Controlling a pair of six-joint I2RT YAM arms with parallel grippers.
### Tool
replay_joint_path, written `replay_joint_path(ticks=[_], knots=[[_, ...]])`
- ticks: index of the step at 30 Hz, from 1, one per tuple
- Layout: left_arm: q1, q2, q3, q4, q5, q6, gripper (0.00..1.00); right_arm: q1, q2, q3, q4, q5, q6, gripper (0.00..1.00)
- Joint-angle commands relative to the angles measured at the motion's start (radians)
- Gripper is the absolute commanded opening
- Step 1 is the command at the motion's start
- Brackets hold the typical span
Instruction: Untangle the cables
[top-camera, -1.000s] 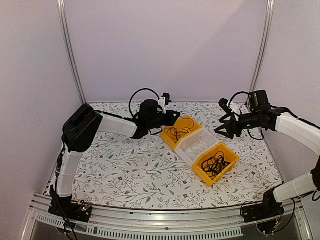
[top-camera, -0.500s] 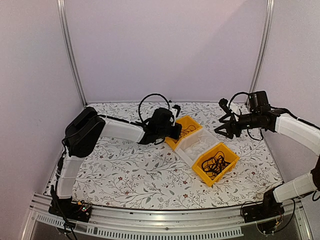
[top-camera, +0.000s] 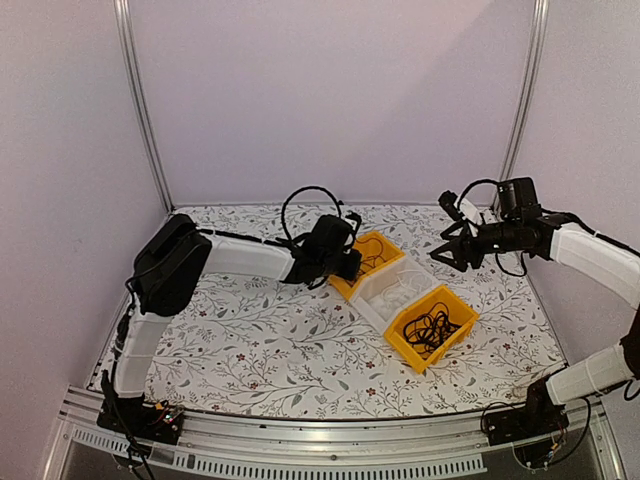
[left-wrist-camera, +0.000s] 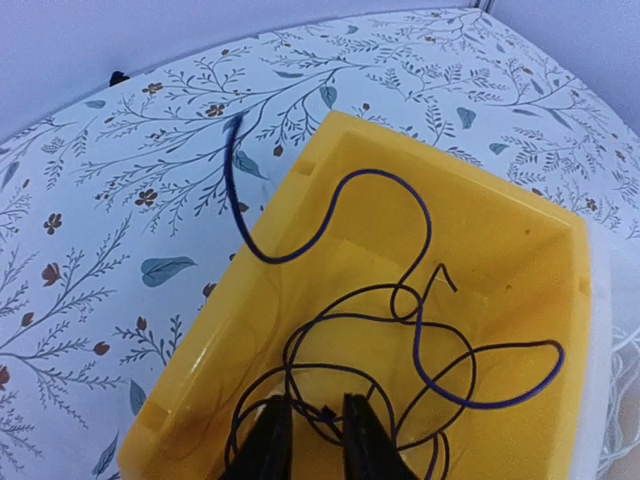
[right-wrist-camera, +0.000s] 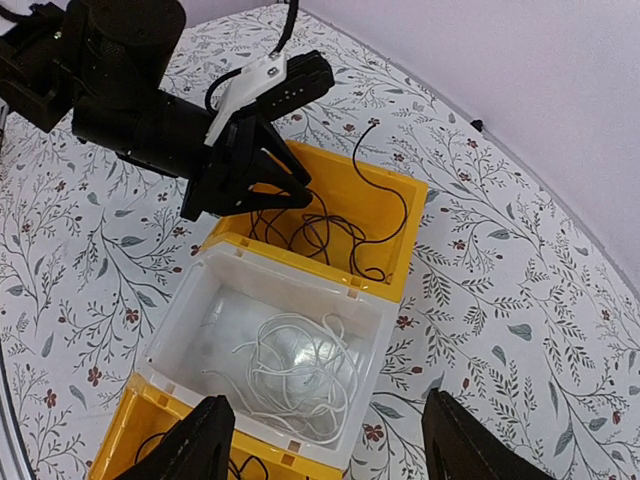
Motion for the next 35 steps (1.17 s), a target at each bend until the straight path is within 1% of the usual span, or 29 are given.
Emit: replay_joint_path(ticks=[1, 3, 4, 7, 9, 13, 15, 17, 20, 23, 25, 28, 29, 31, 33, 35], knots=[[-0.008, -0.106, -0.006, -0.055, -0.022, 0.028, 0.27, -0.029, 0.035, 0.106, 0.031, 0.047, 0.056, 0.69], [-0.008, -0.138, -0.008, -0.072, -0.038, 0.029, 0.34, -0.037, 0.054, 0.147, 0.012, 0.052, 0.066, 0.71], [-0.007, -0.155, -0.014, -0.072, -0.043, 0.031, 0.36, -0.038, 0.068, 0.168, 0.000, 0.056, 0.068, 0.71], [-0.006, -0.217, -0.056, -0.072, -0.051, 0.044, 0.39, -0.041, 0.090, 0.221, -0.022, 0.069, 0.067, 0.72], [-0.007, -0.263, -0.095, -0.071, -0.057, 0.053, 0.40, -0.042, 0.092, 0.242, -0.028, 0.084, 0.069, 0.75], [-0.002, -0.368, -0.161, -0.071, -0.073, 0.095, 0.43, -0.059, 0.082, 0.287, -0.024, 0.125, 0.083, 0.86], [0.003, -0.432, -0.192, -0.072, -0.077, 0.127, 0.47, -0.083, 0.071, 0.306, -0.004, 0.124, 0.115, 0.92], [0.013, -0.479, -0.226, -0.118, -0.072, 0.141, 0.52, -0.110, 0.057, 0.316, 0.019, 0.110, 0.154, 0.98], [0.037, -0.525, -0.291, -0.148, -0.044, 0.127, 0.53, -0.135, 0.035, 0.324, 0.034, 0.080, 0.207, 0.99], [0.062, -0.571, -0.385, -0.148, -0.002, 0.071, 0.53, -0.141, 0.017, 0.346, 0.016, 0.069, 0.246, 0.99], [0.073, -0.610, -0.464, -0.124, 0.034, 0.040, 0.54, -0.141, 0.001, 0.364, 0.015, 0.106, 0.286, 0.99], [0.083, -0.696, -0.513, -0.146, 0.038, 0.047, 0.56, -0.141, -0.029, 0.390, 0.035, 0.256, 0.363, 0.99], [0.087, -0.735, -0.519, -0.167, 0.021, 0.057, 0.58, -0.141, -0.037, 0.396, 0.042, 0.309, 0.376, 0.99], [0.103, -0.815, -0.525, -0.205, -0.033, 0.072, 0.67, -0.141, -0.065, 0.377, 0.070, 0.361, 0.381, 0.99], [0.130, -0.886, -0.537, -0.221, -0.055, 0.090, 0.72, -0.142, -0.095, 0.366, 0.080, 0.359, 0.362, 0.99], [0.165, -0.935, -0.540, -0.235, -0.025, 0.099, 0.75, -0.142, -0.107, 0.339, 0.089, 0.352, 0.369, 0.99]])
